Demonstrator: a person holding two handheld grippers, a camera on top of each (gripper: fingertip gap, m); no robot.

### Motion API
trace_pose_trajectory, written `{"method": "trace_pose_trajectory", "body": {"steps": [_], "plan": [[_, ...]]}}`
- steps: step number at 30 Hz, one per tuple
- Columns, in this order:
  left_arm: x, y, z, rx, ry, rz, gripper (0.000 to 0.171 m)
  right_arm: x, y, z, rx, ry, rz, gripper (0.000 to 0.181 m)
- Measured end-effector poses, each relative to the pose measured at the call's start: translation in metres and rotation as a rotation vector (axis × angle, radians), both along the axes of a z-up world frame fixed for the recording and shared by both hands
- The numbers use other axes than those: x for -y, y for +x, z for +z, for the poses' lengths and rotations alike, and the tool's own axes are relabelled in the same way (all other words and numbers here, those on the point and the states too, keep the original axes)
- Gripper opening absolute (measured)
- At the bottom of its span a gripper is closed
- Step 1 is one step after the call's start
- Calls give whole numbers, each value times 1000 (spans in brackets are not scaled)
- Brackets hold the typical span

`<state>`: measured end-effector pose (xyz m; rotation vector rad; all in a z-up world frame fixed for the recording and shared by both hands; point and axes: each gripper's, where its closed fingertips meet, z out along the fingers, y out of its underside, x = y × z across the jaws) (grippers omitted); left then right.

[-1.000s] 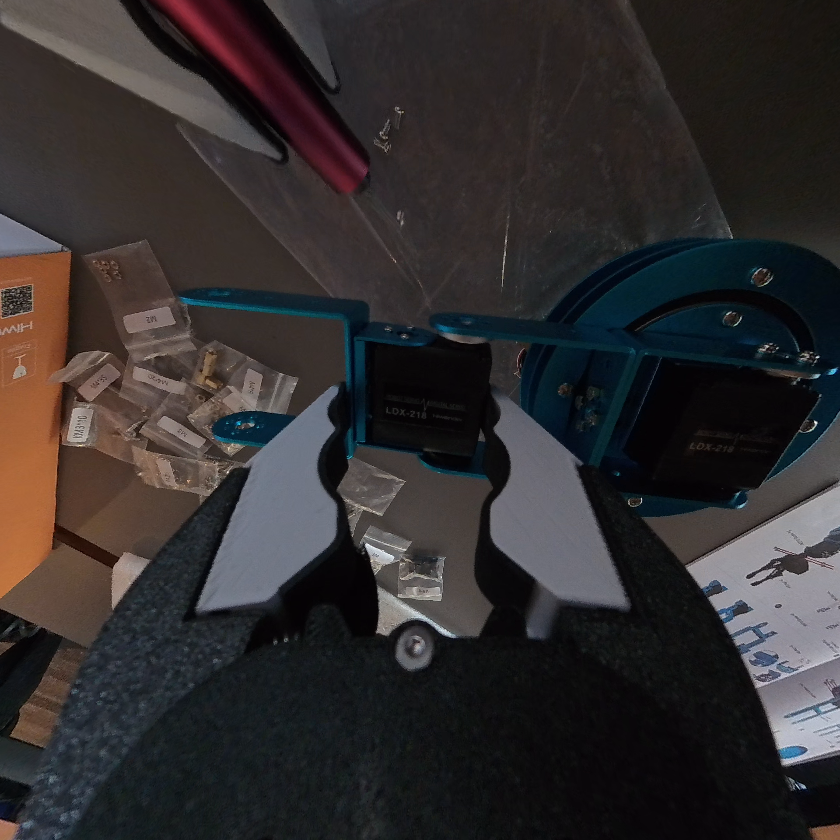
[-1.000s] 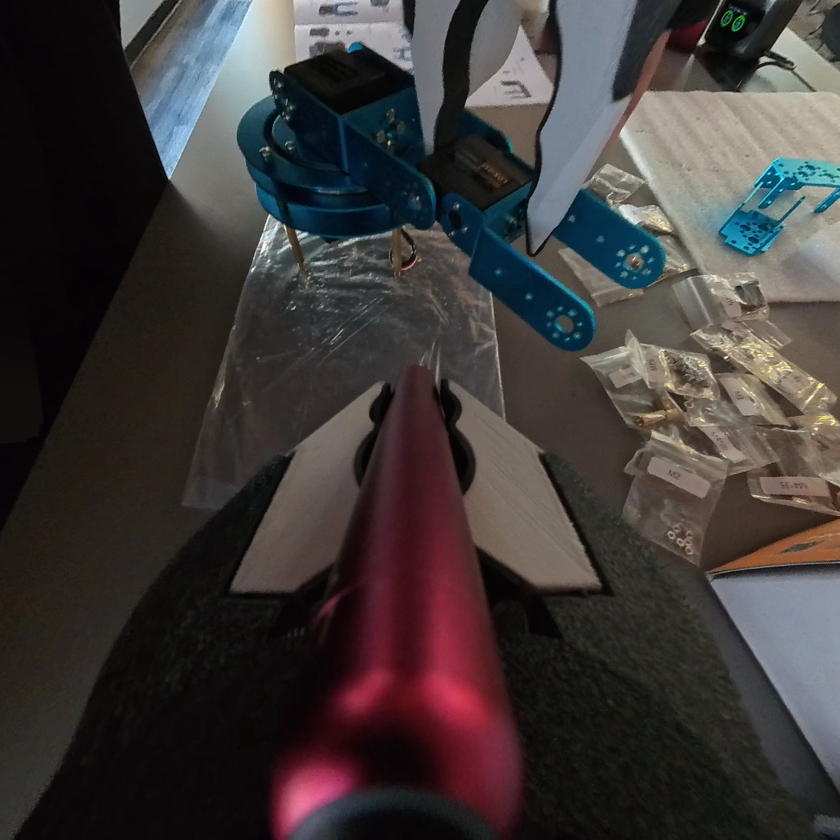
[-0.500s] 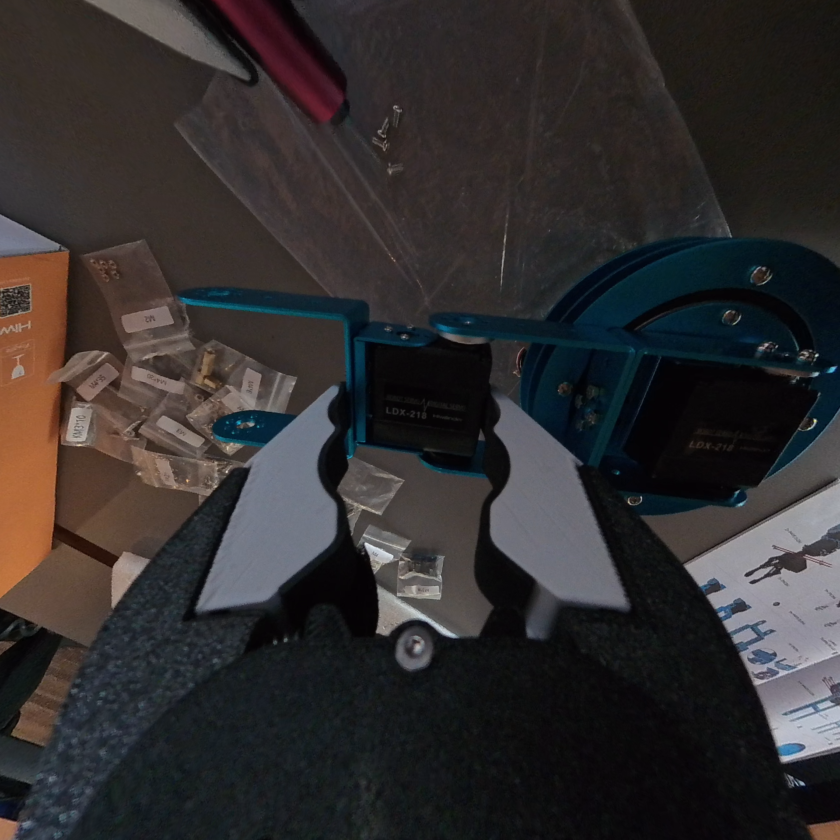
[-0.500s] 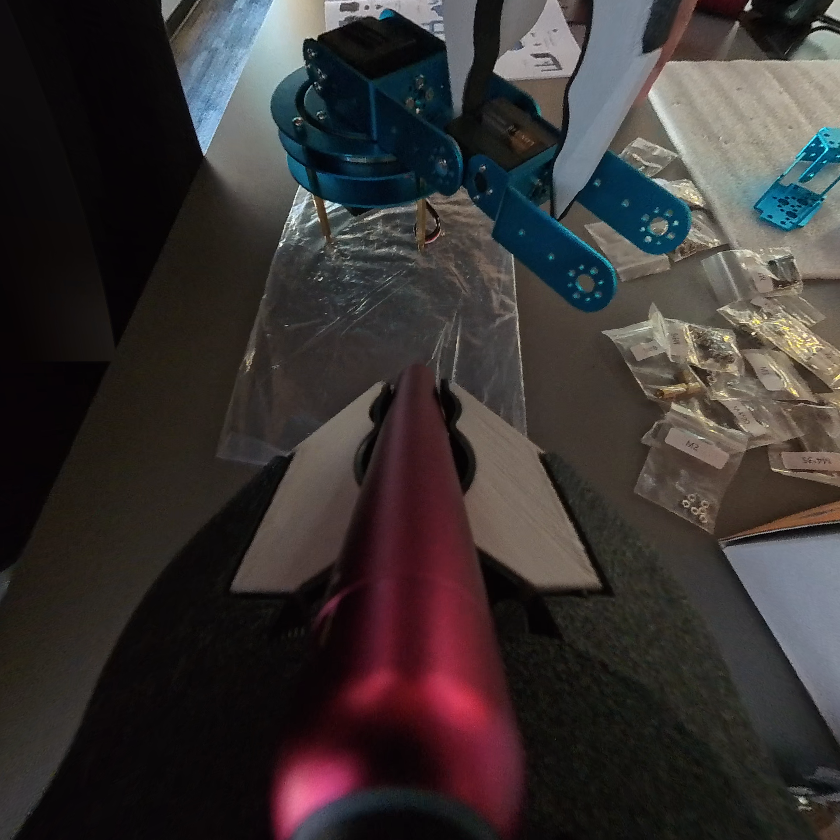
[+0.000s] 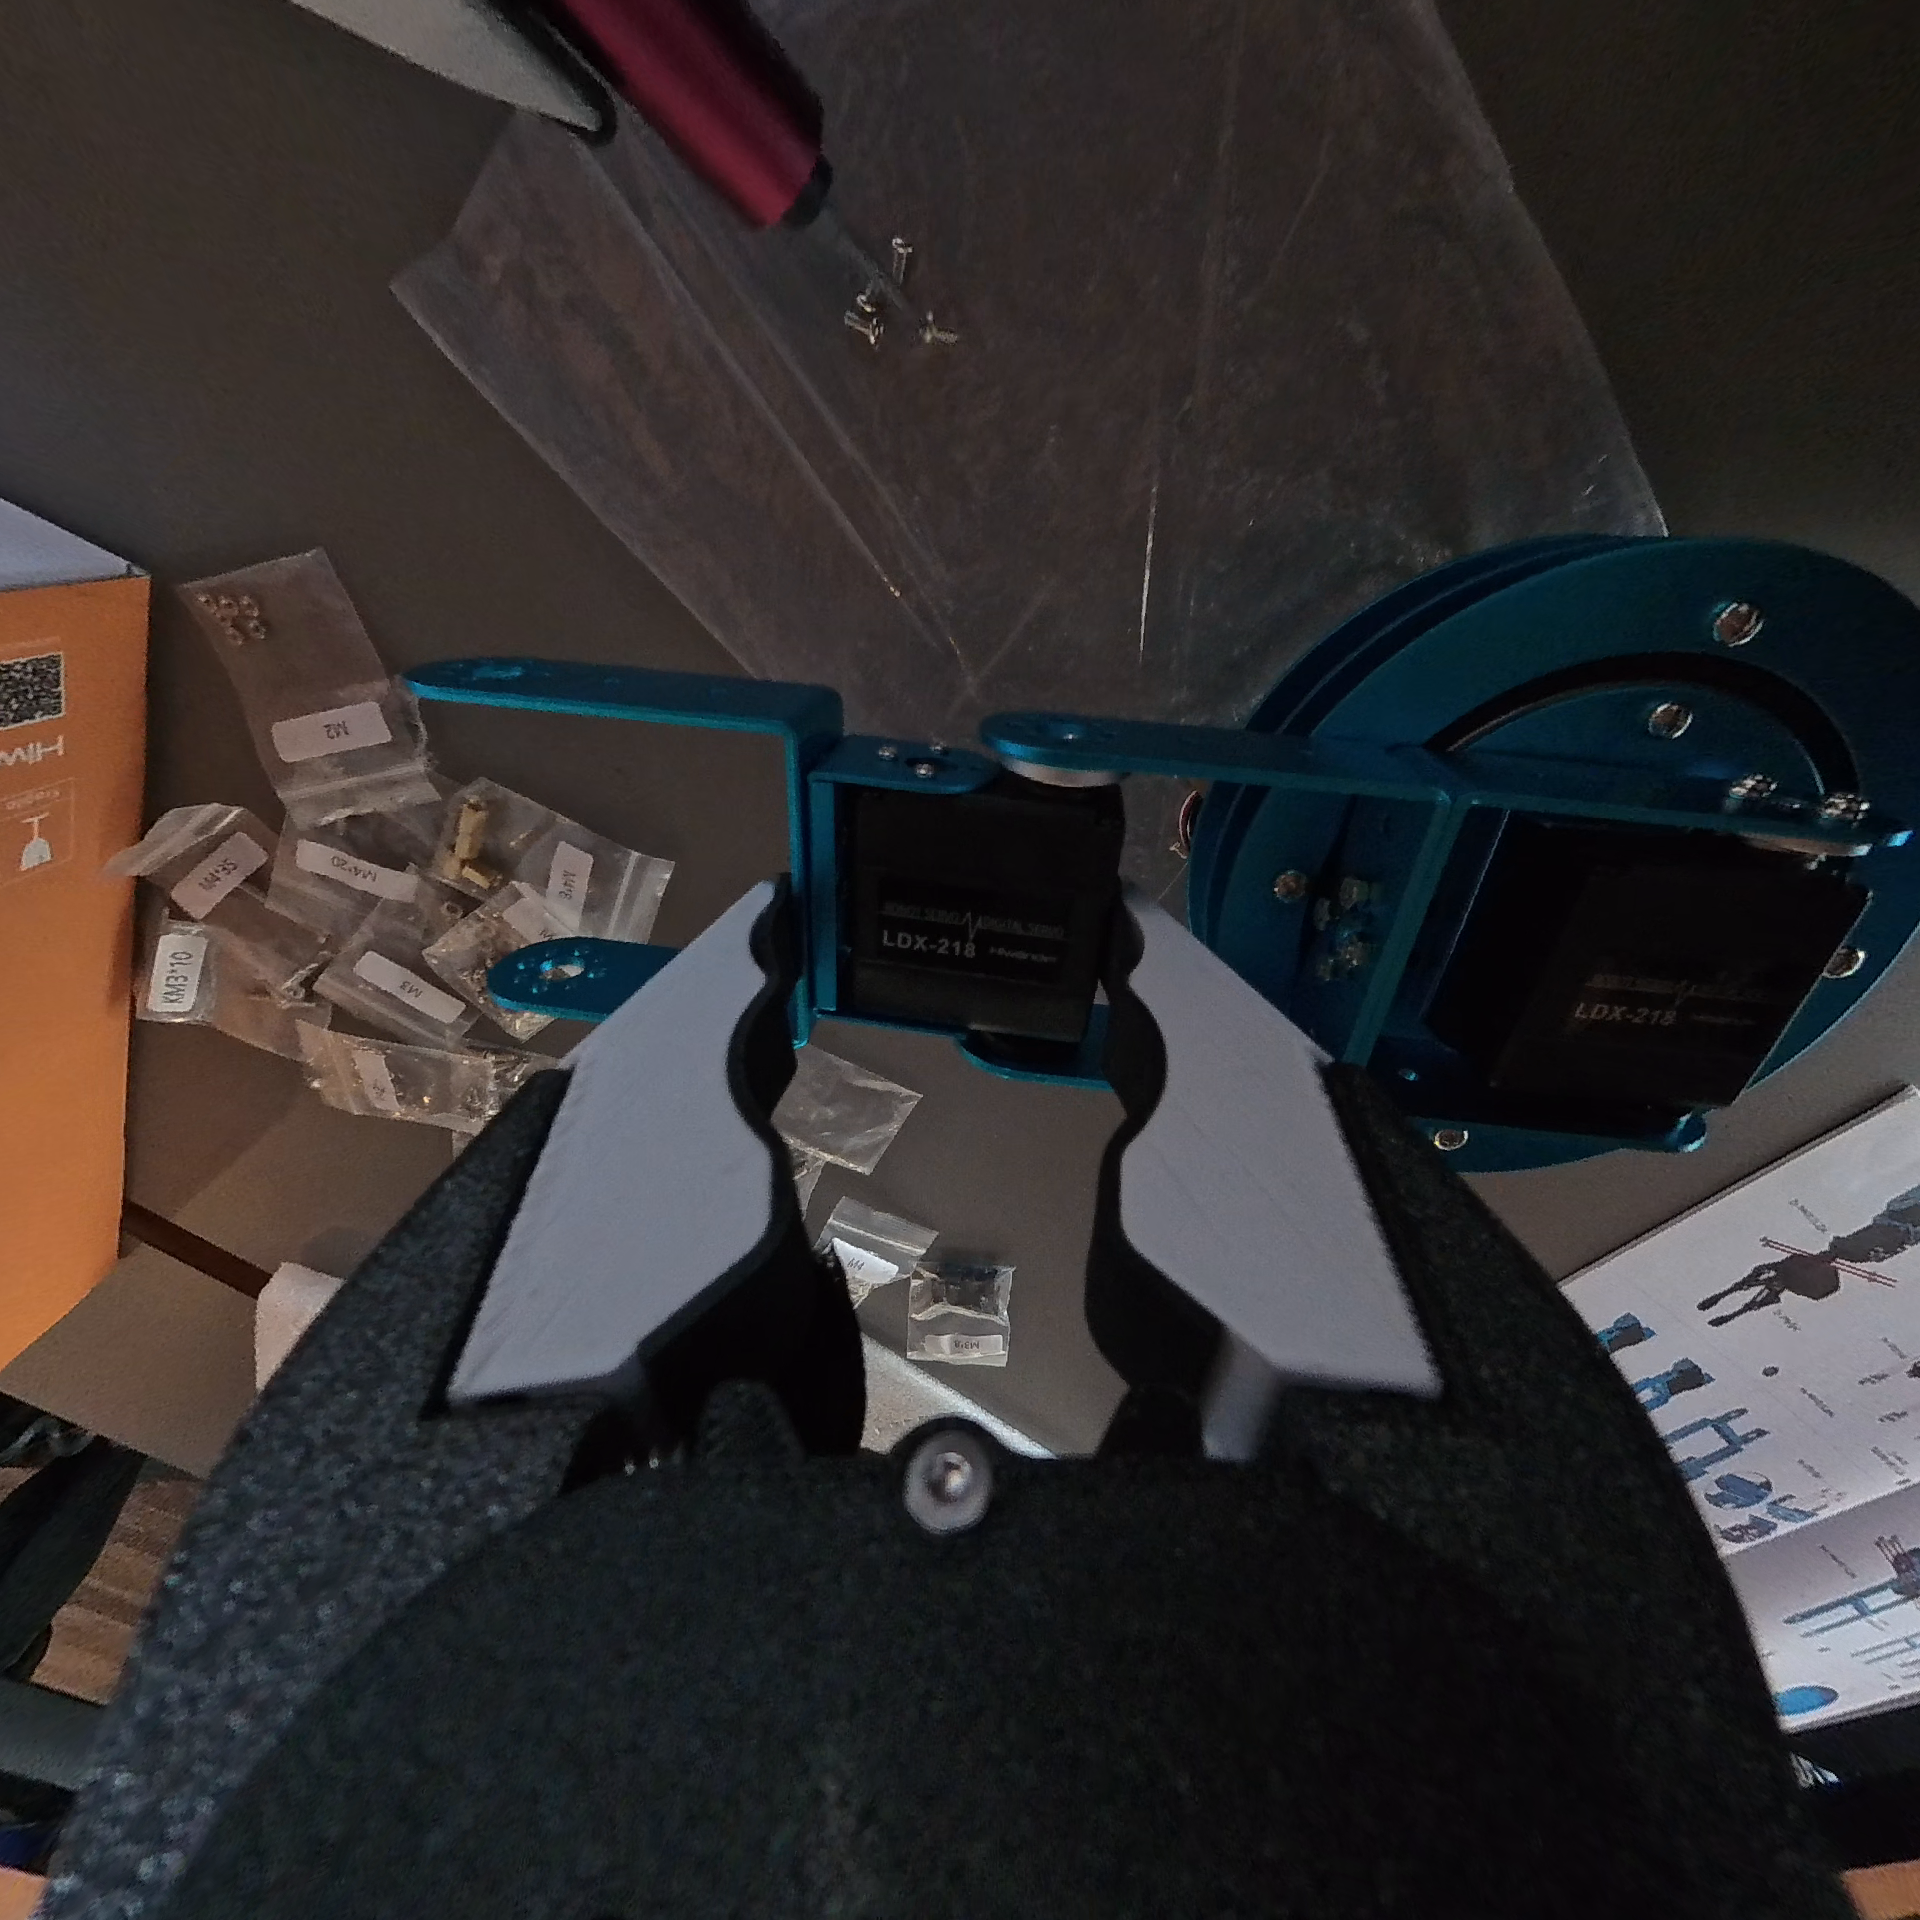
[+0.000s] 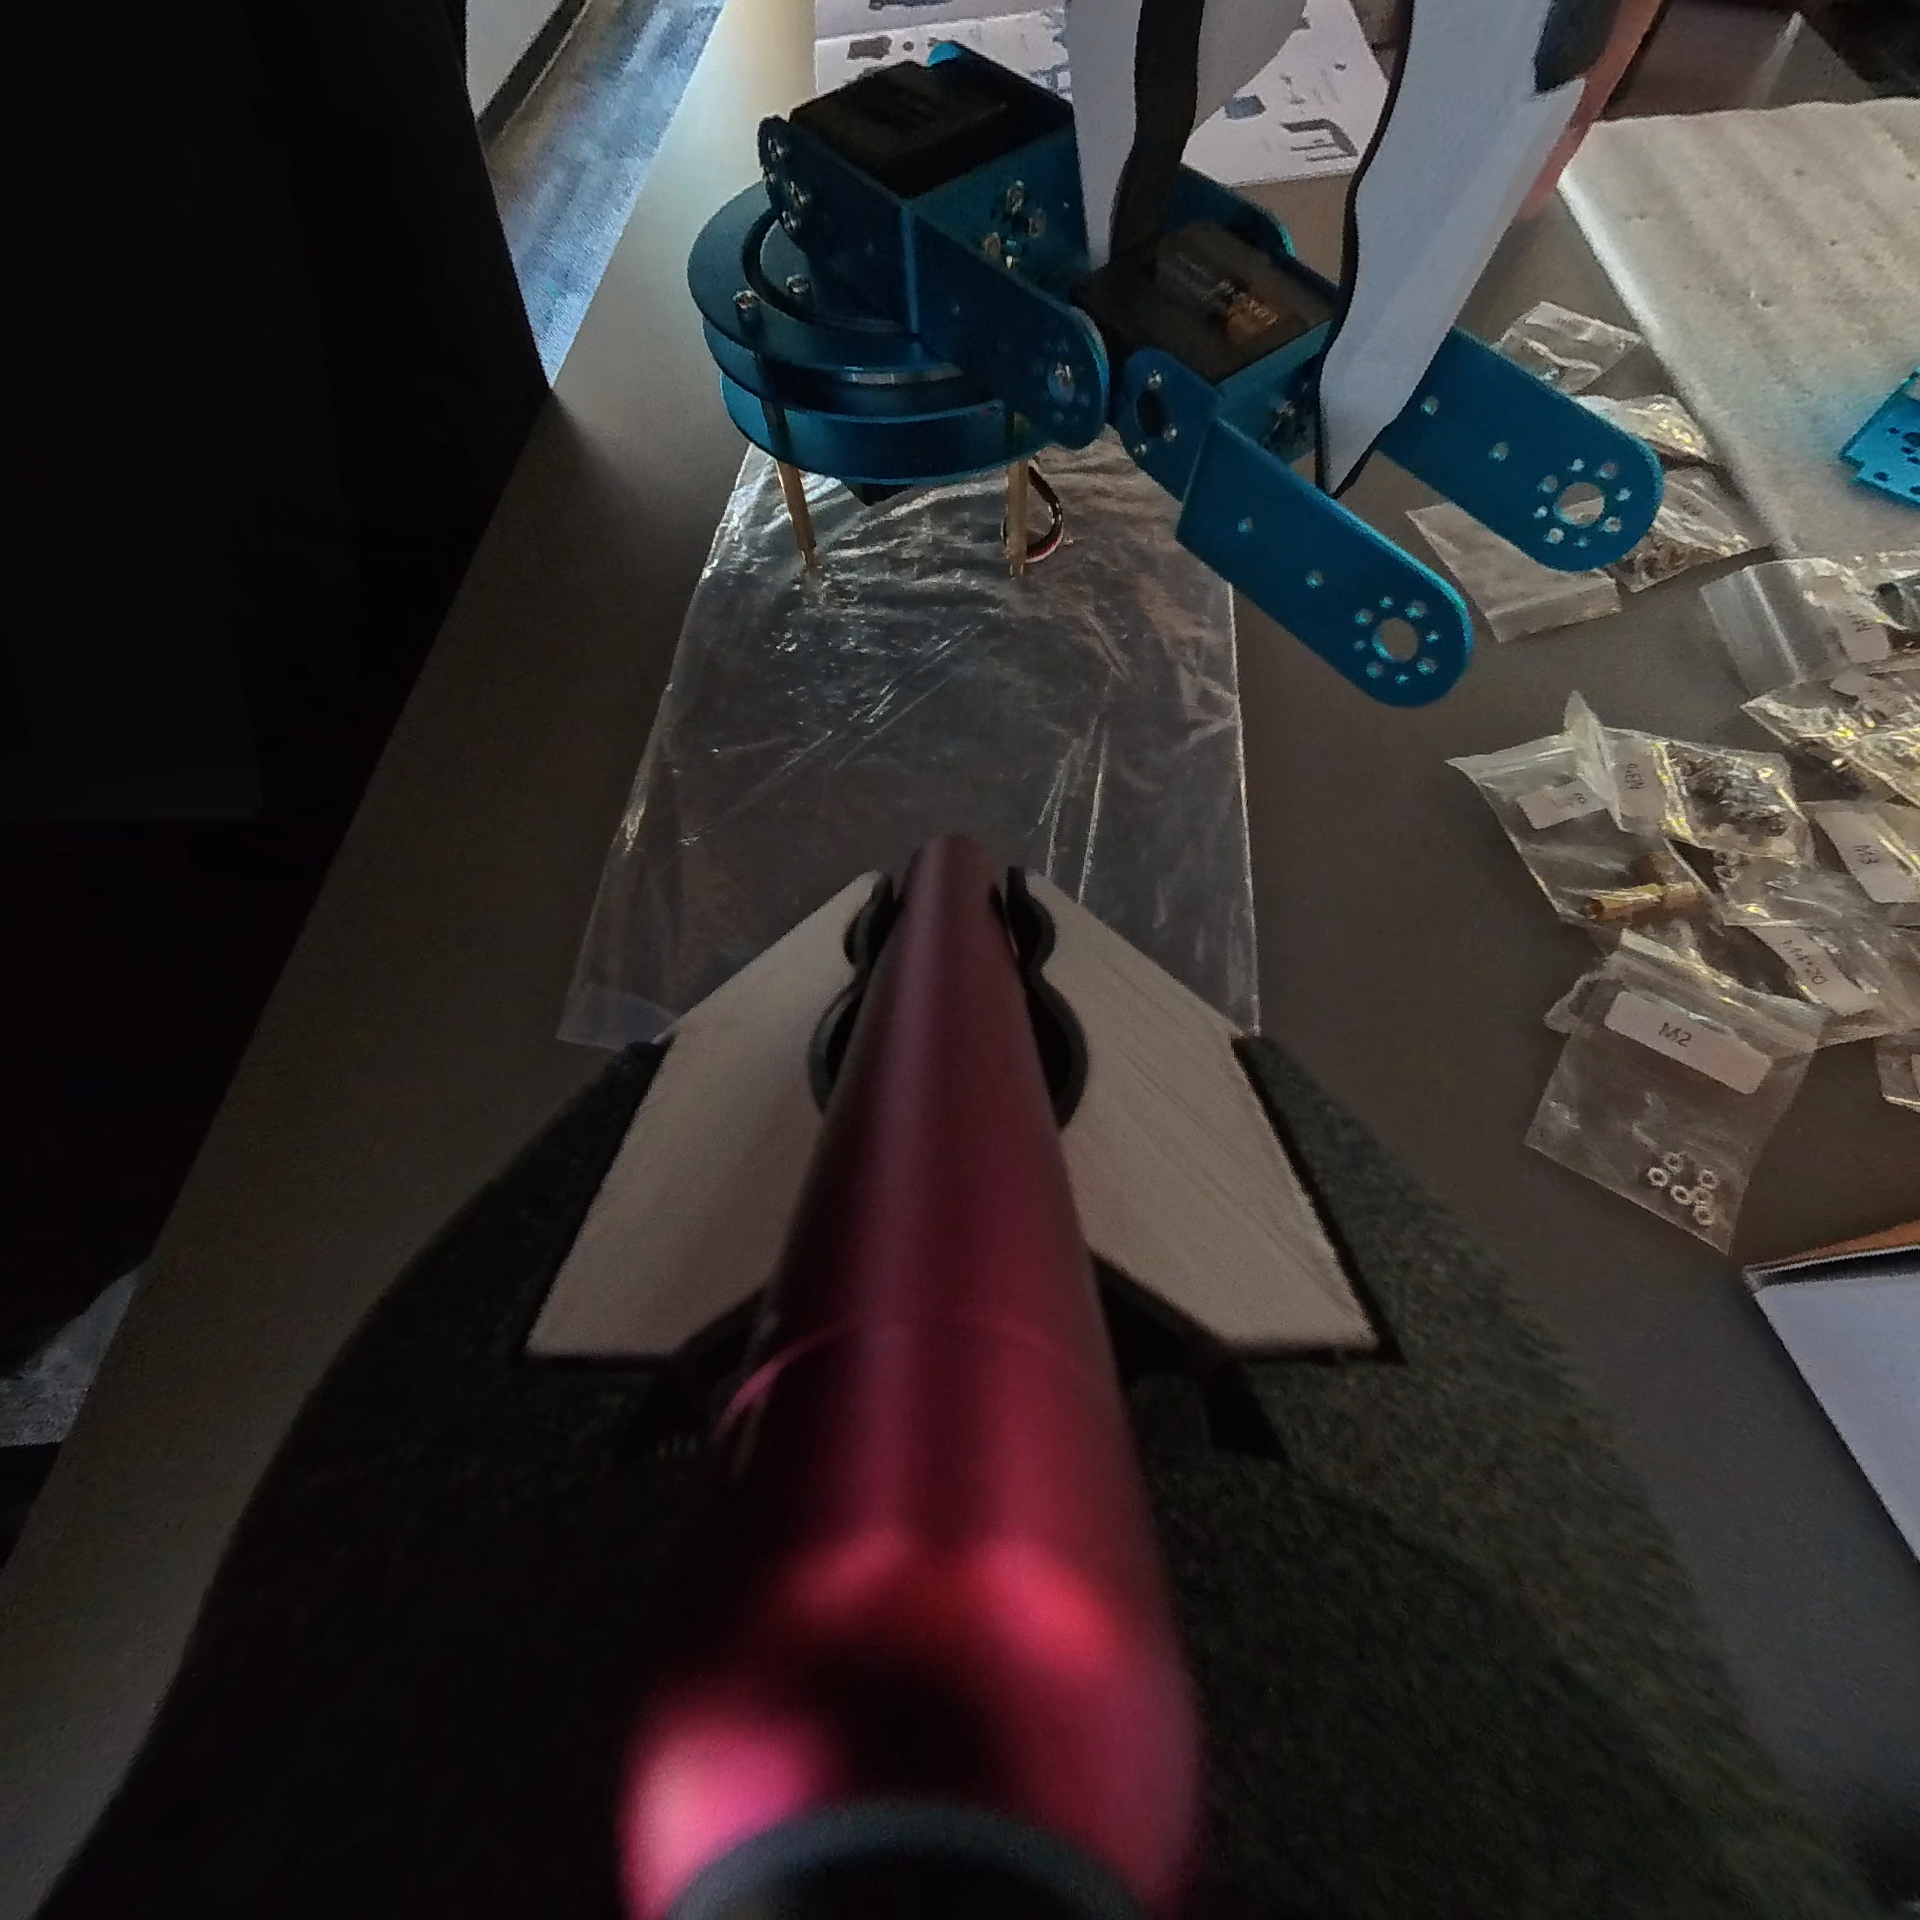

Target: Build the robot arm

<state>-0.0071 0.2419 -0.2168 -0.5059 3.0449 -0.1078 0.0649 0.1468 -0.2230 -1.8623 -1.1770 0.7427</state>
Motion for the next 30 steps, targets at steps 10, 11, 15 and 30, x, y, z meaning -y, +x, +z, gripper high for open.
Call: {"method": "trace_pose_trajectory", "body": {"steps": [10, 11, 15, 30], "plan": [[0, 0, 0, -2, 3, 0, 57, 2, -2, -2, 7, -9, 12, 21], [0, 0, 0, -3, 4, -1, 57, 2, -2, -2, 4, -10, 13, 21], [0, -1, 0, -3, 4, -1, 57, 2, -3, -3, -14, -22, 20, 21], [0, -1, 0, 1, 1, 1, 57, 1, -6, 14, -40, 83, 24, 21]]}}
